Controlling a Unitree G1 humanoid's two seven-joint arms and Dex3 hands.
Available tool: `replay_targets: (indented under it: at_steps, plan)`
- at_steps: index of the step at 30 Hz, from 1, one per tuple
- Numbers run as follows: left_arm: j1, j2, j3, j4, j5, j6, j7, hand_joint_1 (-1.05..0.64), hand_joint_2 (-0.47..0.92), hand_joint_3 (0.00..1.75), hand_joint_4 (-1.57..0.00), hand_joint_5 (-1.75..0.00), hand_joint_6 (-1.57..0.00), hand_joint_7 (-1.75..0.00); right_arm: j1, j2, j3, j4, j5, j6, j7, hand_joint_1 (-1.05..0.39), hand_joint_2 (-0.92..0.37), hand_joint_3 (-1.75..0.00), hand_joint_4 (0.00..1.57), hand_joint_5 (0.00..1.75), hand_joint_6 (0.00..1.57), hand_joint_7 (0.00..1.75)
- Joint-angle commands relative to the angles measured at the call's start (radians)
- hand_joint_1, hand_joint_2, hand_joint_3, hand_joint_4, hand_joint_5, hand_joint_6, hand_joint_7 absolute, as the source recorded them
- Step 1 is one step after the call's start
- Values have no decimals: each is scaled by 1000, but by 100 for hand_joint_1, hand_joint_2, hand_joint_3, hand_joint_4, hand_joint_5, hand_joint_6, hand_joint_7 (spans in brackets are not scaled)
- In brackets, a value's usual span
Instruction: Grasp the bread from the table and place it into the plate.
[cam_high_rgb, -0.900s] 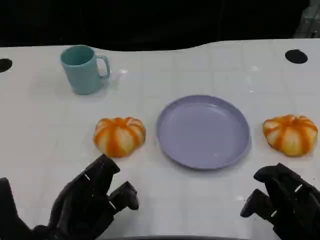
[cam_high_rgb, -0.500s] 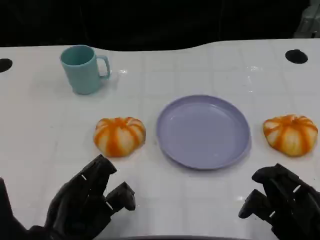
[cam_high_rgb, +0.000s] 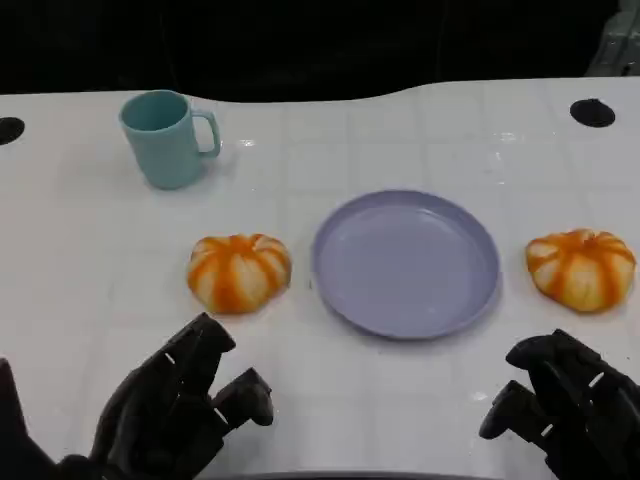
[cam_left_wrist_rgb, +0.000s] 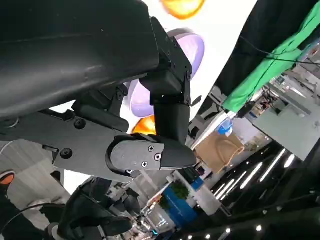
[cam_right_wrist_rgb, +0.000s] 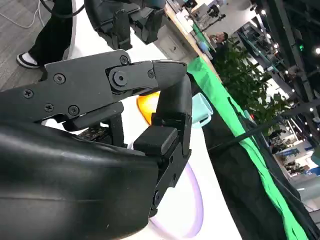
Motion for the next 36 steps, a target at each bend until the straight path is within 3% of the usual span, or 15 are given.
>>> replay_targets:
  at_steps: [1,5,7,8,10,11,14,16,19,24,29,36]
  plan:
    - [0,19,5,-12,12,-26,-20,-57,92,26,-80,-175,-65,-157,7,-5,-7,-21,11,6,-10,-56,-92,-17,63,154,71,106]
    - [-6,28,-4,-9,53,-110,-74,-57,92,24,-71,-175,-62,-145,11,2,0,-26,12,3,-12,-55,-92,-15,64,154,72,105]
    - [-14,38,-19,-16,110,-191,-97,-60,92,19,-66,-169,-61,-128,11,3,3,-26,7,-3,-11,-55,-92,-15,64,153,72,104]
    - [-18,42,-27,-16,145,-239,-107,-60,92,18,-62,-158,-59,-115,12,4,4,-26,5,-6,-10,-56,-92,-16,64,153,72,104]
    - [-32,52,-42,-12,216,-339,-124,-59,92,17,-59,-151,-57,-106,12,4,6,-27,2,-8,-11,-56,-92,-16,64,153,72,104]
    - [-44,61,-49,-6,258,-394,-132,-60,92,15,-56,-133,-58,-86,12,5,6,-28,1,-8,-13,-56,-92,-16,64,153,71,104]
    - [-89,108,-77,29,436,-606,-139,-63,92,12,-52,-106,-58,-51,12,7,6,-30,5,-4,-17,-57,-92,-15,63,153,70,105]
    - [-119,141,-92,55,544,-723,-126,-64,92,12,-50,-99,-56,-42,12,9,6,-33,8,0,-22,-57,-92,-15,63,153,70,105]
    - [-168,207,-112,51,670,-785,-108,-65,91,5,-40,-82,-52,-24,13,10,8,-39,7,7,-33,-57,-92,-13,63,153,71,106]
    - [-236,284,-139,51,855,-835,-52,-62,88,0,-31,-65,-48,-11,10,8,13,-35,-3,-7,-29,-58,-92,-15,62,156,70,108]
    - [-283,351,-167,76,994,-889,-10,-61,86,0,-25,-60,-44,-6,9,11,14,-36,0,-1,-36,-58,-92,-14,61,156,69,108]
    - [-334,439,-226,61,1240,-862,38,-62,83,0,-8,-51,-34,0,10,11,19,-34,-5,-11,-33,-58,-92,-15,62,155,69,108]
